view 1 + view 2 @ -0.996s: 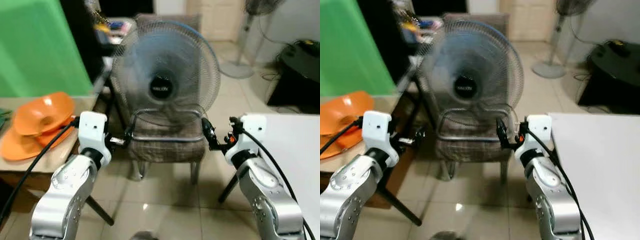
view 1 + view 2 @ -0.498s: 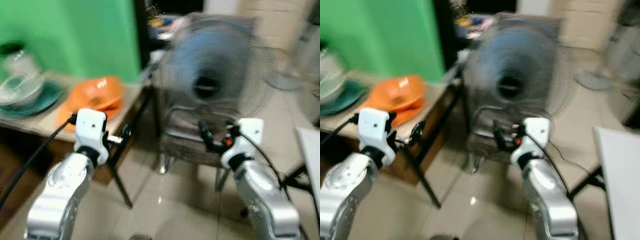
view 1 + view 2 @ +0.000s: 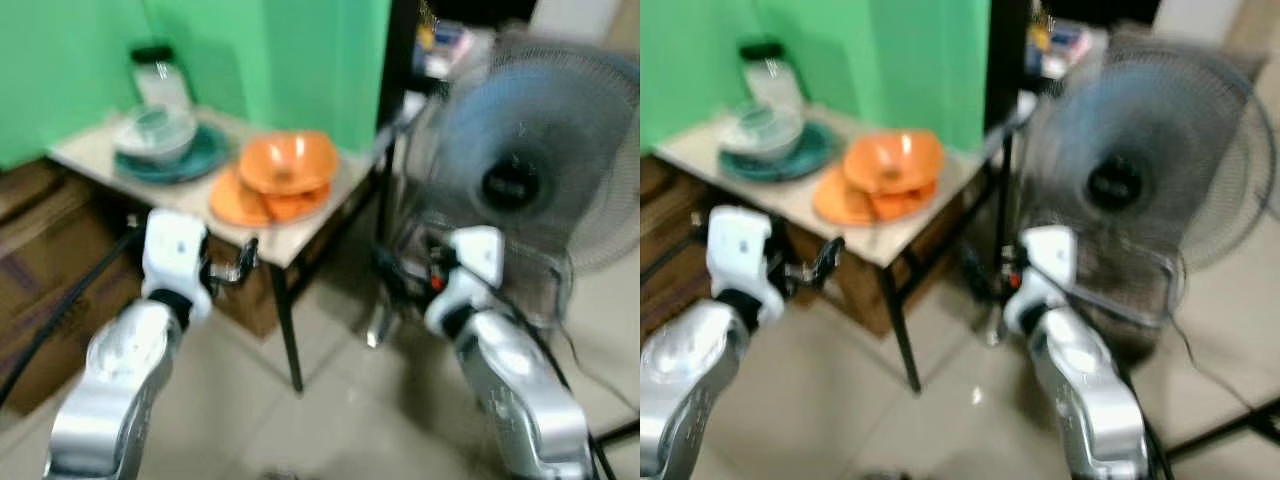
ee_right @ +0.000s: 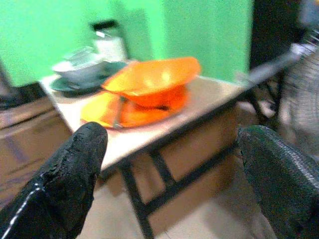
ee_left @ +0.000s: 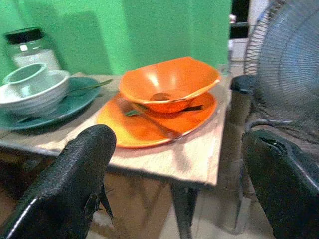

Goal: Setting the table

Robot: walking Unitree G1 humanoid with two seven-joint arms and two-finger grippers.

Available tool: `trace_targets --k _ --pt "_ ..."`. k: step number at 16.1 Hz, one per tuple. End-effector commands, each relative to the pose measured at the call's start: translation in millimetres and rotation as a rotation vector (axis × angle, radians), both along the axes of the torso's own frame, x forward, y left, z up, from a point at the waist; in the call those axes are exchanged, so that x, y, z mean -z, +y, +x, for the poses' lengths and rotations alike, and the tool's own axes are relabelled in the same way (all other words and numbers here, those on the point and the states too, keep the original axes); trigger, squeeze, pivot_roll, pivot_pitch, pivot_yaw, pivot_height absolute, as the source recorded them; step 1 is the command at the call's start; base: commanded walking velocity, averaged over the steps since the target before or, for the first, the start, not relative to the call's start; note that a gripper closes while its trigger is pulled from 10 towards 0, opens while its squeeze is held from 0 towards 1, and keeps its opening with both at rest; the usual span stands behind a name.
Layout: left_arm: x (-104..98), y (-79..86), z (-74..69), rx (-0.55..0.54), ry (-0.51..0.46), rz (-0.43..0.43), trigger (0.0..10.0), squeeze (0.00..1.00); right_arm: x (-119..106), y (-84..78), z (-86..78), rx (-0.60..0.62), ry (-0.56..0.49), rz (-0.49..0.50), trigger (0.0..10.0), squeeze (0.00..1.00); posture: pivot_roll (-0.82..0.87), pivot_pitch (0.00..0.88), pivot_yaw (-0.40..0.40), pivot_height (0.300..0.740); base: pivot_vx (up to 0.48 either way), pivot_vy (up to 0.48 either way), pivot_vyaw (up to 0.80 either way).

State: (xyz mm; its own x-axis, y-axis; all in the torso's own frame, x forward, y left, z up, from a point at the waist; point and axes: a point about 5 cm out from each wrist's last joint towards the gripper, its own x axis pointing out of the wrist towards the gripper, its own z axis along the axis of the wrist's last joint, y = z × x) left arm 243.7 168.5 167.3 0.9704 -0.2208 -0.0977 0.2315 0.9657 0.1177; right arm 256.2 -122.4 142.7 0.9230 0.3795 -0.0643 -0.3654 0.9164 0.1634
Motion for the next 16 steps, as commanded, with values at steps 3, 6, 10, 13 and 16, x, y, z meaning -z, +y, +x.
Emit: trace_targets --k 3,6,10,13,16 --pt "-4 -0.4 -0.3 0.009 -0.024 -0.007 10.0 0.00 -2 1.2 2.7 -0.032 0.005 -0.018 10.0 1.00 0.18 0.000 0.033 0.740 0.320 0.000 0.41" --pt "-5 1.2 -0.3 -0.002 -0.029 -0.009 10.0 0.00 -7 1.2 6.5 -0.028 -0.036 -0.023 10.0 0.00 0.20 0.000 0.022 0.740 0.337 0.000 0.00" --pt "-6 3.5 -1.2 -0.016 -0.037 -0.011 10.0 0.00 -15 3.9 10.5 -0.036 -0.081 -0.058 10.0 0.00 0.21 0.000 0.006 0.740 0.334 0.000 0.00" --pt "-8 4.1 -1.5 -0.020 -0.043 -0.015 10.0 0.00 -15 3.9 12.8 -0.046 -0.082 -0.074 10.0 0.00 0.22 0.000 -0.001 0.740 0.336 0.000 0.53" --pt "-8 4.4 -1.0 -0.016 -0.045 -0.008 10.0 0.00 -18 7.6 17.3 -0.055 -0.082 -0.064 10.0 0.00 0.22 0.000 0.001 0.740 0.333 0.000 0.69"
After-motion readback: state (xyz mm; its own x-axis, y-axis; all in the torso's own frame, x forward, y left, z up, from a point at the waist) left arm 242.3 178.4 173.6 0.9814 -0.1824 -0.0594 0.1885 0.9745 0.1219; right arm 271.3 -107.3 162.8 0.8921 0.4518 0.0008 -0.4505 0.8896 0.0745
